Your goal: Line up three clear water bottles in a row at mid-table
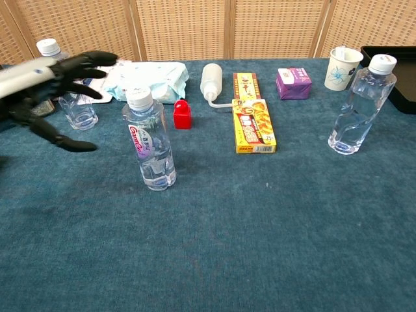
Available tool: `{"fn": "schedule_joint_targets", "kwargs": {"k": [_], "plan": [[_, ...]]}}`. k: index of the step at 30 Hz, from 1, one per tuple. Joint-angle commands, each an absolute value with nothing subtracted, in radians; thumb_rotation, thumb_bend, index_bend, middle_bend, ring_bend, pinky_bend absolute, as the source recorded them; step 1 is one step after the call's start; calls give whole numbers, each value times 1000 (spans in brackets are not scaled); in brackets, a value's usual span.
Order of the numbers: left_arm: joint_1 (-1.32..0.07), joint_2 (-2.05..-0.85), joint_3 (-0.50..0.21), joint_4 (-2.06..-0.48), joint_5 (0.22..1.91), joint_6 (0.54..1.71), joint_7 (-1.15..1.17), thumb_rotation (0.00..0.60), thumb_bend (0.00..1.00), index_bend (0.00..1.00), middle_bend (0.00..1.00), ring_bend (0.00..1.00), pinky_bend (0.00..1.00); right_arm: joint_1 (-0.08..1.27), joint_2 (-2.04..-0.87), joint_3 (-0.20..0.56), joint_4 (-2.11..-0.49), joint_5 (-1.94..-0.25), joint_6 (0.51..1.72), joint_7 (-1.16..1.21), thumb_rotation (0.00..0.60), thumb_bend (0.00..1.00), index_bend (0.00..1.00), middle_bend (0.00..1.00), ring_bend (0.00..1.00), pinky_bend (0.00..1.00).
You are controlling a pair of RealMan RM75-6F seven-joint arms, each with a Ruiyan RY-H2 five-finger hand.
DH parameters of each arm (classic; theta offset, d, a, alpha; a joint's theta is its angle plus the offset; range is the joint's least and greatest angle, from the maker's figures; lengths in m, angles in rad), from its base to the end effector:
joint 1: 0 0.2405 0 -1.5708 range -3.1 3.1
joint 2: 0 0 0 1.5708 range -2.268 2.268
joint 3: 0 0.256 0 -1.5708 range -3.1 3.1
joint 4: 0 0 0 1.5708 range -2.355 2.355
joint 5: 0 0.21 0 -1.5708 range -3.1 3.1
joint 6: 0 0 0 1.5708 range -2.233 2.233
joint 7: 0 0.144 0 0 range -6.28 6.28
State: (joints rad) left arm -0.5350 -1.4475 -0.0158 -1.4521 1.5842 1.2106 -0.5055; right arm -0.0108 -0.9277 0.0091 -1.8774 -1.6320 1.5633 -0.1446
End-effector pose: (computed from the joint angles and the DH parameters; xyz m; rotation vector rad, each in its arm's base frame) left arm -0.1998 0.2798 0.0205 -1.7348 -1.4016 -1.4374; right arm -0.2670 -0.1427 0.1929 1.4431 -0.8261 0.8794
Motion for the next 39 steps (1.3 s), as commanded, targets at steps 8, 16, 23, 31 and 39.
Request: {"fn": "schedule_joint_targets", "kwargs": {"k": [8,16,23,31,39], "plan": [[-415,-1151,117,-1517,1718,1389,-596,600,117,0,0,0,108,-4,-934,10,-1879,-1619,1545,-156,600,14,127,71,38,36],[-292,-994,132,-1612,1716,1565,-507,600,108,0,0,0,103,16,-942,16,-1873,-1575,1495,-160,600,12,127,70,38,36],[-193,-848,145,-1751,1605,1593,-396,600,109,0,0,0,103,51,-973,41,-1870,-1518,1441,-83,600,0,89,69,72,64],[-136,-808,138,-1760,1627,1643,-444,600,109,0,0,0,103,186,-971,89,-1803,-1473,1226,258,600,0,45,71,101,117],[-108,-793,138,-1756,1674,1654,-474,600,109,0,0,0,103,337,-1048,166,-1638,-1414,1042,584,600,0,19,83,117,173]]}}
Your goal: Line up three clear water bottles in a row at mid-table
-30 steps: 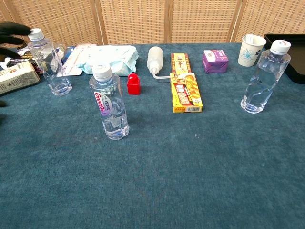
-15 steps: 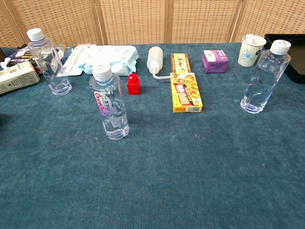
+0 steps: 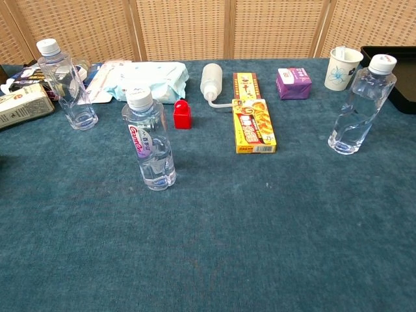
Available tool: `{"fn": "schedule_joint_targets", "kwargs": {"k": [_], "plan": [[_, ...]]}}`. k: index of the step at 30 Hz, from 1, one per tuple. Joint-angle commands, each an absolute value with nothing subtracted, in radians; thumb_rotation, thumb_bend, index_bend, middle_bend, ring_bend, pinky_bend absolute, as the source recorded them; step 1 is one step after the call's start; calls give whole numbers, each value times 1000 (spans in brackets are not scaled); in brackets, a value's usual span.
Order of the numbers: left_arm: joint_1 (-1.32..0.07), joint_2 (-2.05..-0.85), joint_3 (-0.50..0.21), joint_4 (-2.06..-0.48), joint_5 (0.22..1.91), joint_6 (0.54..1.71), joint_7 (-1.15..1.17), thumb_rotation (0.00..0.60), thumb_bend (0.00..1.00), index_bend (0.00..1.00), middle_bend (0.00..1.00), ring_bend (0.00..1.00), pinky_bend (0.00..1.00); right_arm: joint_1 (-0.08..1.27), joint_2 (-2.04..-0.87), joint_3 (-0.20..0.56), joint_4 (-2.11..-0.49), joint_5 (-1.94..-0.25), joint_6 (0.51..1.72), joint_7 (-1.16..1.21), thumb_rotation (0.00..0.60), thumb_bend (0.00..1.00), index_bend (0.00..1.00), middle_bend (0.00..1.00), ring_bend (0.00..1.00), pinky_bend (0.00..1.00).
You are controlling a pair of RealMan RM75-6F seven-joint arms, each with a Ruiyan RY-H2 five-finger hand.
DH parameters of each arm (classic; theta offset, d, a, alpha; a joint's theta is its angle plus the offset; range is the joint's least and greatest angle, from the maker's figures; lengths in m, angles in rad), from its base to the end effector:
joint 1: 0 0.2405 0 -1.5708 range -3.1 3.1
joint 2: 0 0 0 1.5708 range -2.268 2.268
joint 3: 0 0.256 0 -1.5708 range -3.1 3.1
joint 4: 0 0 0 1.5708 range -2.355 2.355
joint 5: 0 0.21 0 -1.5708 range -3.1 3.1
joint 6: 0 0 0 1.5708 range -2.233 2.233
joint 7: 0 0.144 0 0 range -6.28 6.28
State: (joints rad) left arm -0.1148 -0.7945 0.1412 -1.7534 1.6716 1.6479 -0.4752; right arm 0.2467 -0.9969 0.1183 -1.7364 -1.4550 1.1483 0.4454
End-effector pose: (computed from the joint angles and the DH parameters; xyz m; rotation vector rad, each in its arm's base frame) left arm -0.2797 0.1473 0.2339 -1.4318 -1.1121 -1.1888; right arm -0.2771 -0.2360 0.1531 1.3985 -1.3977 1.1336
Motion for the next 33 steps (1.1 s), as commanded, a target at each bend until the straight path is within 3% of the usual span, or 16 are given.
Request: {"fn": "schedule_joint_targets", "kwargs": {"k": [1,8,17,33], "plan": [[-105,-794,135,-1756,1676,1658,-473,600,109,0,0,0,103,355,-1065,174,-1615,-1405,1020,610,600,0,19,84,117,178],[-95,-795,127,-1755,1687,1643,-466,600,109,0,0,0,103,454,-1222,201,-1393,-1389,918,792,600,0,19,76,117,185],[-104,-795,110,-1771,1667,1589,-446,600,109,0,0,0,103,486,-1357,186,-1190,-1437,943,969,600,0,19,72,111,176],[-114,-795,95,-1786,1673,1533,-429,600,109,0,0,0,103,529,-1499,152,-1046,-1479,970,1136,600,0,68,108,118,182]]}}
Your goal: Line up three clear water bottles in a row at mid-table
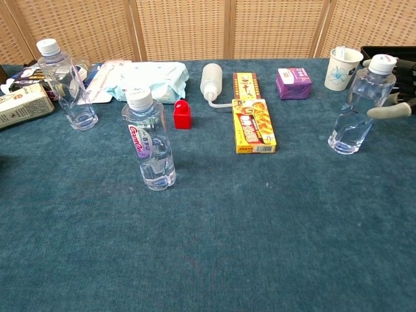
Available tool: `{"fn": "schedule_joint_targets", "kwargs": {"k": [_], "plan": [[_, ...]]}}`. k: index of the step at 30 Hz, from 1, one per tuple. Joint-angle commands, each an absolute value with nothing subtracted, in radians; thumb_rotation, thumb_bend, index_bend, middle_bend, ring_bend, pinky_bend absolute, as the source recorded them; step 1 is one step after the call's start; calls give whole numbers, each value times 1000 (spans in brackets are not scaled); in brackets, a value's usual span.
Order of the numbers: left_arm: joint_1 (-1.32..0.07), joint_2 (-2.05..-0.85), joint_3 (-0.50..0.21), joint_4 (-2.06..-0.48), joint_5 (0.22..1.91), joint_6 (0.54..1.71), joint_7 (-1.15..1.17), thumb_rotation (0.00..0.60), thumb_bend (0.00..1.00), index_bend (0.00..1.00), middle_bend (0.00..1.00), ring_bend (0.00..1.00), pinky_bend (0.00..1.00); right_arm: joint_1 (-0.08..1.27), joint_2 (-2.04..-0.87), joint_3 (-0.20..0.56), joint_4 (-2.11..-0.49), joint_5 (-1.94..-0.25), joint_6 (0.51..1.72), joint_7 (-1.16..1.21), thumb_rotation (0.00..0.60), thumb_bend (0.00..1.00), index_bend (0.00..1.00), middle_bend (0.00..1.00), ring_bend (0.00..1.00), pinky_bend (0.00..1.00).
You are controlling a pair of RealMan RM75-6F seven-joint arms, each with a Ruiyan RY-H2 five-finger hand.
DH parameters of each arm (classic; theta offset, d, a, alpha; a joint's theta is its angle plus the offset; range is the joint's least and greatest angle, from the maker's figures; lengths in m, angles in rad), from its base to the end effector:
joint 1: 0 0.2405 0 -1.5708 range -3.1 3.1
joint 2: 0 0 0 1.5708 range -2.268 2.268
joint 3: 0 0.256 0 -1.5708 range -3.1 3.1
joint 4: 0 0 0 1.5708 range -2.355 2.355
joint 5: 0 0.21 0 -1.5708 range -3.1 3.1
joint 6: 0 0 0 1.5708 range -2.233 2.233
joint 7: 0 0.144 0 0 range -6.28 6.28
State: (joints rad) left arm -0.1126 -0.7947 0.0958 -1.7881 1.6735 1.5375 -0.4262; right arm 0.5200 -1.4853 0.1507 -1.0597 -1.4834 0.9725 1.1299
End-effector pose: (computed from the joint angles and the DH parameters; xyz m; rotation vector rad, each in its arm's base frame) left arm -0.2773 0.1549 0.2208 -1.4684 -1.1474 -1.1246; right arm -0.2924 -0.3455 0.0479 1.2043 -1.8161 1.4388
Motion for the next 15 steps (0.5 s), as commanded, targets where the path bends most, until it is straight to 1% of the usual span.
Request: {"fn": "schedule_joint_targets", "kwargs": {"k": [1,5,8,11,14,15], "plan": [[-114,-795,95,-1786,1672,1530,-430,600,109,0,0,0,103,531,-1504,153,-1041,-1477,968,1137,600,0,75,112,120,184],[-111,-794,89,-1786,1659,1524,-430,600,109,0,0,0,103,549,-1544,168,-992,-1446,950,1133,600,0,132,150,149,185],[-107,-795,88,-1788,1661,1525,-428,600,109,0,0,0,103,555,-1559,174,-977,-1429,933,1160,600,0,176,217,188,185],[-106,-795,85,-1789,1662,1524,-424,600,109,0,0,0,103,559,-1574,178,-959,-1413,917,1171,600,5,228,315,227,185],[-106,-795,84,-1791,1666,1519,-423,600,109,0,0,0,103,564,-1587,184,-949,-1398,899,1192,600,29,301,409,273,188],[-106,-795,84,-1791,1665,1518,-422,600,108,0,0,0,103,565,-1589,186,-948,-1395,895,1200,600,43,342,446,292,190]]}}
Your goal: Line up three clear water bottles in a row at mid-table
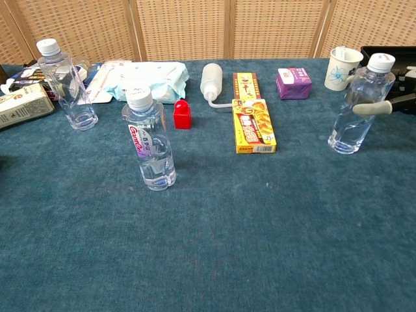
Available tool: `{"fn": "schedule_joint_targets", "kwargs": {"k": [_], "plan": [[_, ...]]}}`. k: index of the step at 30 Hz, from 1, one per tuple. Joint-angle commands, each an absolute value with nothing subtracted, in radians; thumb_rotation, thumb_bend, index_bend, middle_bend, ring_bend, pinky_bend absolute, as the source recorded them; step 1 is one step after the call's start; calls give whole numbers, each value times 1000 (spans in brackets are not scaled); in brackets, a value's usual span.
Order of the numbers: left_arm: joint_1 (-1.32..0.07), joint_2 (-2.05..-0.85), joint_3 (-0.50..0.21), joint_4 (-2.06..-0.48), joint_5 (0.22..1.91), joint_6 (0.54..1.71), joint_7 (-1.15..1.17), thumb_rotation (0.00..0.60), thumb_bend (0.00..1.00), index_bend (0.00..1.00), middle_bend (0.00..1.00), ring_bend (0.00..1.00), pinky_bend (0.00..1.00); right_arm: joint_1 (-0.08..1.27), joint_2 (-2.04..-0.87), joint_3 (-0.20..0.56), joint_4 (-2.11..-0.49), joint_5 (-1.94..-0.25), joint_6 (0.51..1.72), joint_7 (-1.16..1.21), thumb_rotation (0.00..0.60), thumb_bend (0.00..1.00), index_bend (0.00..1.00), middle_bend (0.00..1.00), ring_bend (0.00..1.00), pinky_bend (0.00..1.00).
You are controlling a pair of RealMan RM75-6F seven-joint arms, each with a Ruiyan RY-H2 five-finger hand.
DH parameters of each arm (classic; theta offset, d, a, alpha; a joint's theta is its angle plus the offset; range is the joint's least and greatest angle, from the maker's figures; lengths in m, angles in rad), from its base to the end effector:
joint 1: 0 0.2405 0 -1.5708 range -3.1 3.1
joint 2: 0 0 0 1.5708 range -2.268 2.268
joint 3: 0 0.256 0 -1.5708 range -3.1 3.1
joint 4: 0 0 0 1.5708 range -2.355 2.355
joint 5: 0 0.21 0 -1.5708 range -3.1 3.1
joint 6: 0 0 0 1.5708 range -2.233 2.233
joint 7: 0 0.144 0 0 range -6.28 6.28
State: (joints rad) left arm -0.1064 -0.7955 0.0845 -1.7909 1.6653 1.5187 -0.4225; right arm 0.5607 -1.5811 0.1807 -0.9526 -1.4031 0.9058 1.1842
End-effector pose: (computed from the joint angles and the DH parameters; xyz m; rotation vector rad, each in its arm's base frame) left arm -0.2790 0.1555 0.2196 -1.4613 -1.1568 -1.1110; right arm -0.2940 -0.3638 0.0272 1.0617 -1.8917 1.4545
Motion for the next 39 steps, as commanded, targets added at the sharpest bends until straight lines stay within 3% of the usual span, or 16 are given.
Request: {"fn": "schedule_joint_targets", "kwargs": {"k": [1,3,8,15,25,39], "plan": [[-105,-795,83,-1792,1665,1518,-421,600,109,0,0,0,103,566,-1590,187,-948,-1392,891,1208,600,58,391,487,310,193],[-104,-795,81,-1792,1664,1518,-423,600,108,0,0,0,103,565,-1593,191,-949,-1389,896,1217,600,87,467,554,331,196],[-103,-794,77,-1789,1661,1516,-432,600,108,0,0,0,103,556,-1589,197,-973,-1389,928,1202,600,157,506,611,345,197],[-103,-792,74,-1783,1666,1515,-448,600,109,0,0,0,103,522,-1549,209,-1073,-1391,1020,1104,600,183,512,616,345,197],[-106,-789,75,-1778,1689,1512,-464,600,109,0,0,0,103,455,-1486,157,-1283,-1471,1186,865,600,198,512,615,348,197],[-117,-789,82,-1775,1719,1498,-470,600,108,0,0,0,103,472,-1515,136,-1418,-1479,1173,659,600,199,512,614,348,197]]}}
